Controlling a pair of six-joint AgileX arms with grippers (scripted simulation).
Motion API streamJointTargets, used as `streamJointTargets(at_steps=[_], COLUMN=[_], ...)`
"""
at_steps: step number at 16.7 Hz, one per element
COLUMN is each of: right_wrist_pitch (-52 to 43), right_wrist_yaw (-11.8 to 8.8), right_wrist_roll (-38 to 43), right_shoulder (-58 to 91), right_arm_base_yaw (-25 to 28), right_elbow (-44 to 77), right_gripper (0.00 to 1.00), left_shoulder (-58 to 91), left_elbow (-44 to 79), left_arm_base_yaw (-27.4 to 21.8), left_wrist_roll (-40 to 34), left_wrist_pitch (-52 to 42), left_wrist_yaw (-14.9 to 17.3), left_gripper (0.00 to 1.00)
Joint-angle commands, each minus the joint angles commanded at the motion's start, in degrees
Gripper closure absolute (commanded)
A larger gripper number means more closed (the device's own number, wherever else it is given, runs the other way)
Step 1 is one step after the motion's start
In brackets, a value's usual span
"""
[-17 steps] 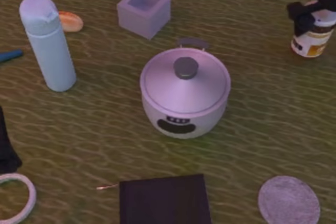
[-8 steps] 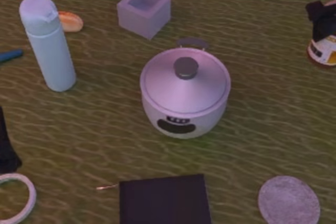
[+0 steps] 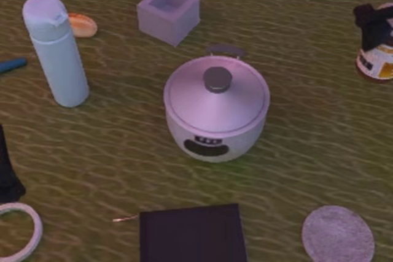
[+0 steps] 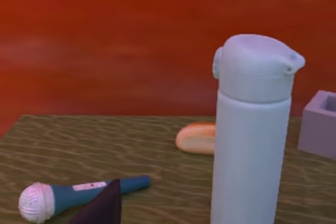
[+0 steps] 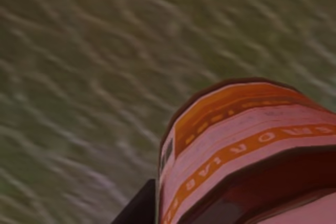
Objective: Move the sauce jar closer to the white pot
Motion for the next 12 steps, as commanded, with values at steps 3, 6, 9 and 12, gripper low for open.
streamJointTargets(at_steps=[3, 6, 9, 12], right_wrist_pitch=[3.04, 7.42, 11.32, 13.46], right_wrist_yaw=[1.3, 3.21, 5.05, 6.09], right_wrist_roll=[7.24, 17.86, 27.32, 31.82], right_shoulder=[-1.23, -3.23, -4.91, -5.8], right_arm_base_yaw=[3.09, 7.09, 10.91, 13.16], right_elbow=[-4.31, -9.92, -15.53, -19.08], right_gripper=[1.0, 1.0, 1.0, 1.0], left_shoulder=[0.0, 0.0, 0.0, 0.0], left_elbow=[0.0, 0.0, 0.0, 0.0], left_arm_base_yaw=[0.0, 0.0, 0.0, 0.0], left_wrist_roll=[0.0, 0.0, 0.0, 0.0], left_wrist_pitch=[0.0, 0.0, 0.0, 0.0], left_wrist_yaw=[0.0, 0.0, 0.0, 0.0], left_gripper=[0.0, 0.0, 0.0, 0.0])
